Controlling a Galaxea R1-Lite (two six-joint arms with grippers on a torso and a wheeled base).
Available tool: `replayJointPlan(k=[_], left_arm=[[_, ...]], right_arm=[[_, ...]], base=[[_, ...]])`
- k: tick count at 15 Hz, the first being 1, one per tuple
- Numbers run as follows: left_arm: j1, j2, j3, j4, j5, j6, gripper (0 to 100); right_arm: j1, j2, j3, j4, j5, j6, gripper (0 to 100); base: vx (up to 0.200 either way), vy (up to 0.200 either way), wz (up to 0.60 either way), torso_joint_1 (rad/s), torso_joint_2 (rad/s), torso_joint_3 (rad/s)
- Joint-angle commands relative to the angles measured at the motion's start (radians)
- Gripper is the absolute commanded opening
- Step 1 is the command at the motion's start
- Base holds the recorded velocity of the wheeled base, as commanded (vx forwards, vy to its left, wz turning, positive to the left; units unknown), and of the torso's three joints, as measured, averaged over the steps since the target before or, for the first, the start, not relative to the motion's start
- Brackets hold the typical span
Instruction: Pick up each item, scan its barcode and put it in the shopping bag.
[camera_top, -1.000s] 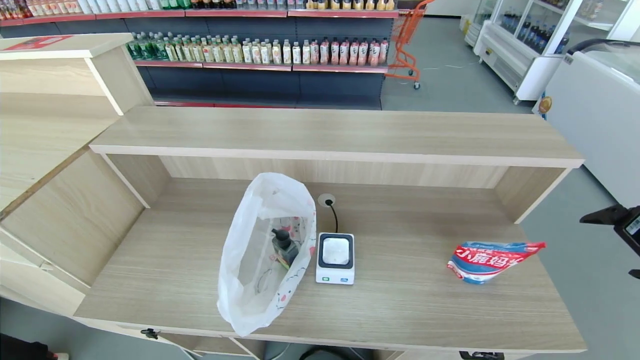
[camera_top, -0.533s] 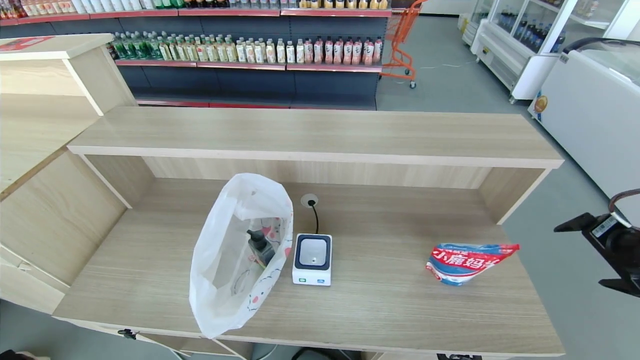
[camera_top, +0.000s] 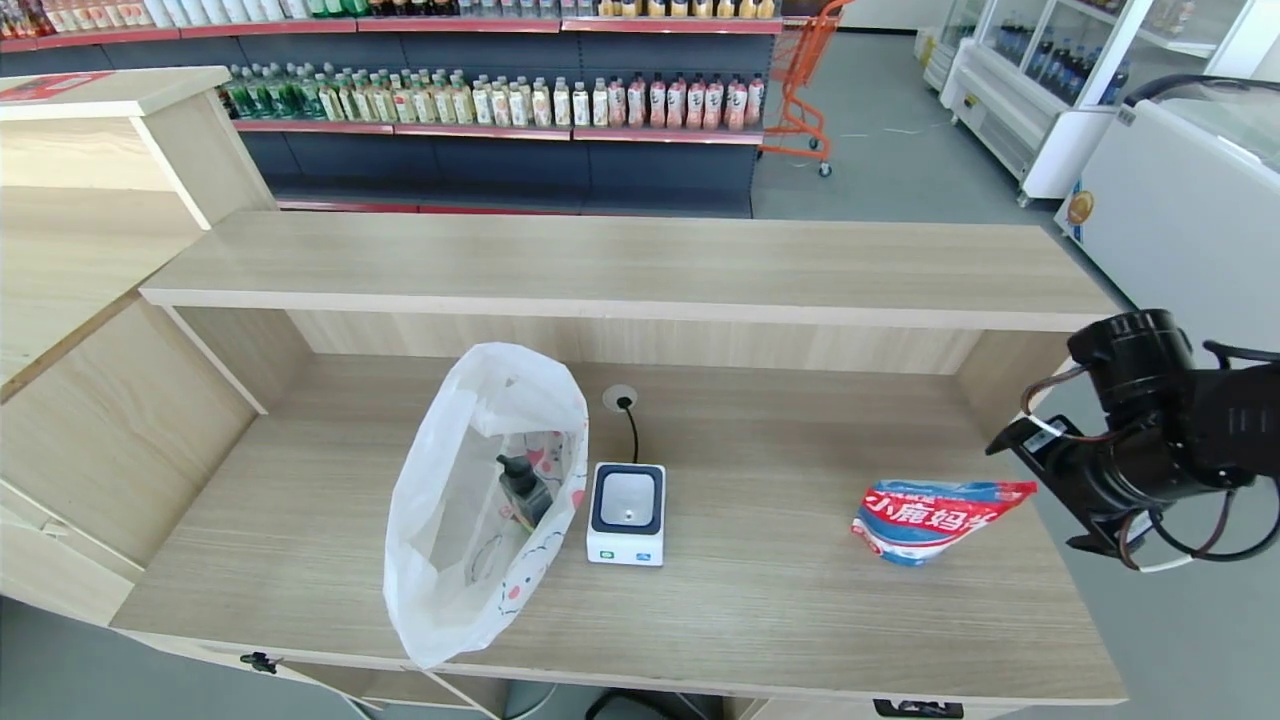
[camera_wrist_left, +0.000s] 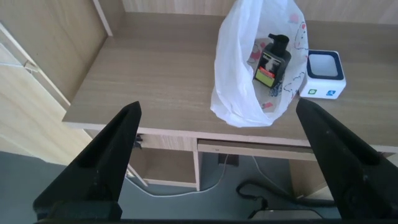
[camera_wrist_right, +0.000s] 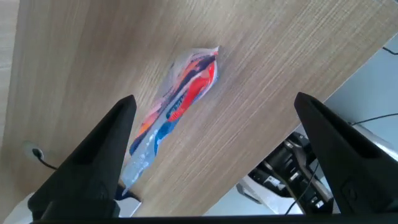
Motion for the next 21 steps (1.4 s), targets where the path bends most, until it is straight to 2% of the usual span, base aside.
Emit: replayJointPlan(k=[1,5,8,9,14,16,18,19,20,21], left_arm=[[0.0,0.0,0.0,0.0,0.0,0.0,100],[0.0,0.0,0.0,0.0,0.0,0.0,100],[0.0,0.0,0.0,0.0,0.001,0.0,100],[0.0,0.0,0.0,0.0,0.0,0.0,100],[0.0,0.0,0.0,0.0,0.0,0.0,100],[0.0,0.0,0.0,0.0,0.0,0.0,100],[0.0,0.0,0.0,0.0,0.0,0.0,100],[0.0,0.0,0.0,0.0,0.0,0.0,100],[0.0,0.0,0.0,0.0,0.0,0.0,100],[0.0,0.0,0.0,0.0,0.0,0.0,100]], right_arm=[[0.052,0.145,-0.092,-0.001,-0.007,0.005,100],[0.114,0.286,-0.184,0.0,-0.011,-0.011,100],[0.147,0.399,-0.255,-0.001,-0.099,-0.049,100],[0.148,0.426,-0.279,-0.003,-0.117,-0.061,0],[0.154,0.482,-0.307,-0.003,-0.176,-0.138,0],[0.167,0.467,-0.299,-0.006,-0.218,-0.221,0],[0.174,0.398,-0.278,-0.055,-0.209,-0.31,0],[0.18,0.33,-0.232,-0.095,-0.171,-0.386,0],[0.18,0.33,-0.232,-0.095,-0.171,-0.386,0],[0.182,0.123,-0.044,-0.253,0.039,-0.557,0]], base=[[0.0,0.0,0.0,0.0,0.0,0.0],[0.0,0.0,0.0,0.0,0.0,0.0],[0.0,0.0,0.0,0.0,0.0,0.0],[0.0,0.0,0.0,0.0,0.0,0.0],[0.0,0.0,0.0,0.0,0.0,0.0],[0.0,0.0,0.0,0.0,0.0,0.0],[0.0,0.0,0.0,0.0,0.0,0.0],[0.0,0.0,0.0,0.0,0.0,0.0],[0.0,0.0,0.0,0.0,0.0,0.0],[0.0,0.0,0.0,0.0,0.0,0.0]])
